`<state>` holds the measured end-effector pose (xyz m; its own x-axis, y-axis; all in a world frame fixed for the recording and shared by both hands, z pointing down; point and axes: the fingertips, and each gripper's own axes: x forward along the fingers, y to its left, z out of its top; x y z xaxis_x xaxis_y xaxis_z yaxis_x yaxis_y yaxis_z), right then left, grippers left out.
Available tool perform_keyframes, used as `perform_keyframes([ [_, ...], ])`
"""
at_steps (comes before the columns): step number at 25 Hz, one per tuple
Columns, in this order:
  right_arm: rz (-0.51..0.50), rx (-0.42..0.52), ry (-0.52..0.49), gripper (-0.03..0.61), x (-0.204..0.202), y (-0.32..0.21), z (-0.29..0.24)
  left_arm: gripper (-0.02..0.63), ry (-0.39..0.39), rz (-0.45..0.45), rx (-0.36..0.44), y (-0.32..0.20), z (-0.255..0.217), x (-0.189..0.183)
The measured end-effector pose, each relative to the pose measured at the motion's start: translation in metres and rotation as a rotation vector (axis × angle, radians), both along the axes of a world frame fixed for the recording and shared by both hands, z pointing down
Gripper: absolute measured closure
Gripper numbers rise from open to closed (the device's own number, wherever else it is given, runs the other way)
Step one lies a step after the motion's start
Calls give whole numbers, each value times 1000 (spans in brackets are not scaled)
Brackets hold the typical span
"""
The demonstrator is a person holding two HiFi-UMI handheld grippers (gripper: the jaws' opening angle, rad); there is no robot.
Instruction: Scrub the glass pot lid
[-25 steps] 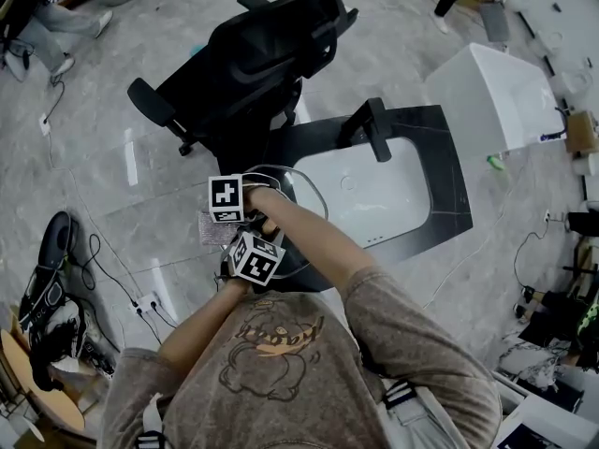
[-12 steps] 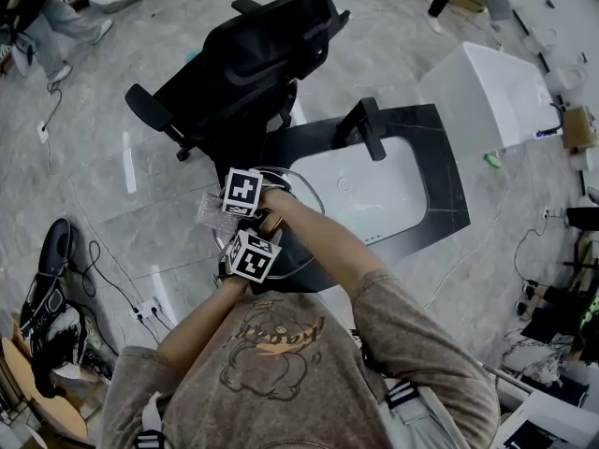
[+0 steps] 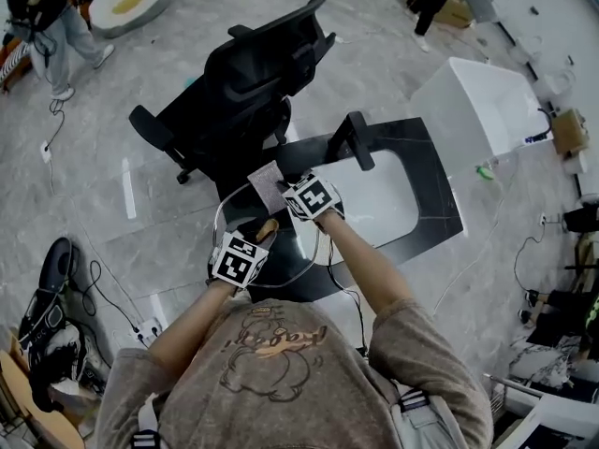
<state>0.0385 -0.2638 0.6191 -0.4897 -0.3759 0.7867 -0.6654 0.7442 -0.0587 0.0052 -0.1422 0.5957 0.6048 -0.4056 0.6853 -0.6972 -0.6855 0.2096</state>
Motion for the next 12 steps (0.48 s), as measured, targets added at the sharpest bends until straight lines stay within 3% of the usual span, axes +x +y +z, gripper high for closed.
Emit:
perform_keyframes([
  [5, 223, 159, -211, 500, 46, 34, -75, 428, 164, -83, 73, -17, -64, -11],
  [9, 378, 294, -338, 500, 65, 76, -139, 555, 290, -140, 147, -23, -119, -21],
  [12, 486, 366, -404, 500, 75, 106, -169, 591, 298, -181, 263, -24, -151, -30],
])
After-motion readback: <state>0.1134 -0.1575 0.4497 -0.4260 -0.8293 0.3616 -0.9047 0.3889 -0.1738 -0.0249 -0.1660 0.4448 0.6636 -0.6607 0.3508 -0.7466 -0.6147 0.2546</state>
